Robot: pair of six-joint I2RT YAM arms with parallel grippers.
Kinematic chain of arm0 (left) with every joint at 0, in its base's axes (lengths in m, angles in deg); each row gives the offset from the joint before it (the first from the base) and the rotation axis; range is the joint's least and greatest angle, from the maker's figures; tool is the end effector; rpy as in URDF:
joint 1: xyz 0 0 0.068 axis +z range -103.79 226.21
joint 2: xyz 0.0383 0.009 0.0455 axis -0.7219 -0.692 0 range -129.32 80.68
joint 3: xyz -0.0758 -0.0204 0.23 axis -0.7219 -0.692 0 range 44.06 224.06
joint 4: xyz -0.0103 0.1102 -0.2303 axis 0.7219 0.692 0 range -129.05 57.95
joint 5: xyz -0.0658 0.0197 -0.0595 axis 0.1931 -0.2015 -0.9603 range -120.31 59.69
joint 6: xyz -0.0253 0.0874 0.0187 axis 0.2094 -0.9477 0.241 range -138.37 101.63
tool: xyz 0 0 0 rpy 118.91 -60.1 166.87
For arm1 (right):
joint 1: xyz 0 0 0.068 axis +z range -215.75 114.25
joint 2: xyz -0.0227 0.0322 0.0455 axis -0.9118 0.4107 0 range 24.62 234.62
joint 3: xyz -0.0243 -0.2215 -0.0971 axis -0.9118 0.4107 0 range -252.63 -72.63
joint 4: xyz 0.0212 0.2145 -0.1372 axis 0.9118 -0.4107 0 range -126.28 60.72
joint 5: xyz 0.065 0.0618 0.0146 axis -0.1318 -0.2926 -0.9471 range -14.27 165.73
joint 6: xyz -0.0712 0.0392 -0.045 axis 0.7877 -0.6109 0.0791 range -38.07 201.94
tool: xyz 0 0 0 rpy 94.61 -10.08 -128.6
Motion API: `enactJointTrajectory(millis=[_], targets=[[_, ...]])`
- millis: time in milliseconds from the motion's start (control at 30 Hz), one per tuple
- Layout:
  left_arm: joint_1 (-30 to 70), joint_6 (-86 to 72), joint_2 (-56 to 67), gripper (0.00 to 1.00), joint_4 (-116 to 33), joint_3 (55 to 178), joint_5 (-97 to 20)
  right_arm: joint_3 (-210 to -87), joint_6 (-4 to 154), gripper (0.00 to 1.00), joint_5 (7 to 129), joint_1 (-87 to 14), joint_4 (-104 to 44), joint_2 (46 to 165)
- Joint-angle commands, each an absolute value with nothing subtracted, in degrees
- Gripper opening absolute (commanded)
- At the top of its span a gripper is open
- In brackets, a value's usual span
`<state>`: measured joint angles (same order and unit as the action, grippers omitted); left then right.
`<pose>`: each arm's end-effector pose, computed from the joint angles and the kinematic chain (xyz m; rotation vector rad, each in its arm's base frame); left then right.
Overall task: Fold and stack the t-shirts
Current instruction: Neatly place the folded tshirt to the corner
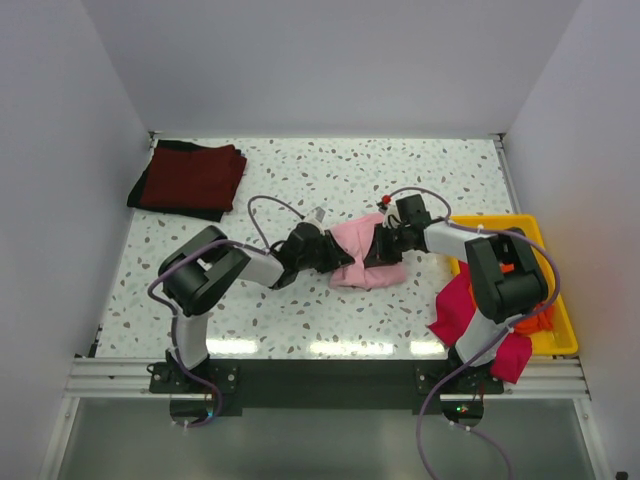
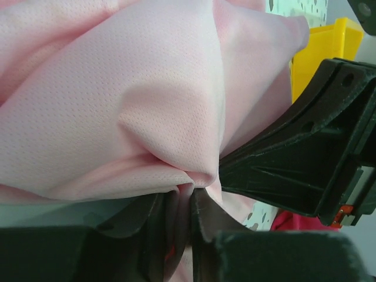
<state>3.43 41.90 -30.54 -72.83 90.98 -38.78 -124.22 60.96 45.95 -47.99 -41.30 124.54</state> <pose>0.2830 -0.2786 0.0622 -0.2589 2.3363 -1.1585 0.3075 0.1421 0.0774 -0.1136 2.6868 0.9083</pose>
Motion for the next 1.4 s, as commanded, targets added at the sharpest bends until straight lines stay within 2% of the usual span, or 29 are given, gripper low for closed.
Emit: enactJointTrajectory(millis=[0,67,167,267,300,433,900,1167,1367], targets=[[2.7,38.1,-32.4,0.09,-61.7,92.5,-34.8,-122.6,60.7,0.0,46.5,-47.1,-41.9,123.6],[2.9,35.5,-31.0,0.0,-57.3,93.8,-33.2,-122.9,61.2,0.0,47.0,-47.1,-43.2,122.6],[3.1,29.5,-28.0,0.0,-50.1,96.7,-28.3,-123.9,62.2,0.0,48.3,-47.1,-46.0,120.9],[4.1,21.3,-25.0,0.0,-43.5,100.2,-24.6,-125.4,63.1,0.18,49.4,-47.1,-49.1,119.3],[4.5,18.9,-24.4,0.0,-41.9,101.2,-23.9,-126.1,63.3,0.29,49.6,-47.2,-49.9,118.0],[7.4,5.1,-21.9,0.0,-33.0,106.4,-21.2,-127.6,64.6,0.4,50.2,-47.2,-52.7,114.9],[20.5,-25.5,-14.7,0.0,-20.6,116.2,-21.5,-127.2,67.3,0.43,48.1,-47.6,-54.9,113.2],[28.1,-32.9,-15.9,0.0,-16.6,125.3,-24.9,-126.8,68.7,0.43,45.1,-47.9,-53.8,115.3],[36.1,-34.6,-18.2,0.0,-12.7,135.3,-32.8,-127.1,69.5,0.43,43.3,-47.9,-53.5,117.4]])
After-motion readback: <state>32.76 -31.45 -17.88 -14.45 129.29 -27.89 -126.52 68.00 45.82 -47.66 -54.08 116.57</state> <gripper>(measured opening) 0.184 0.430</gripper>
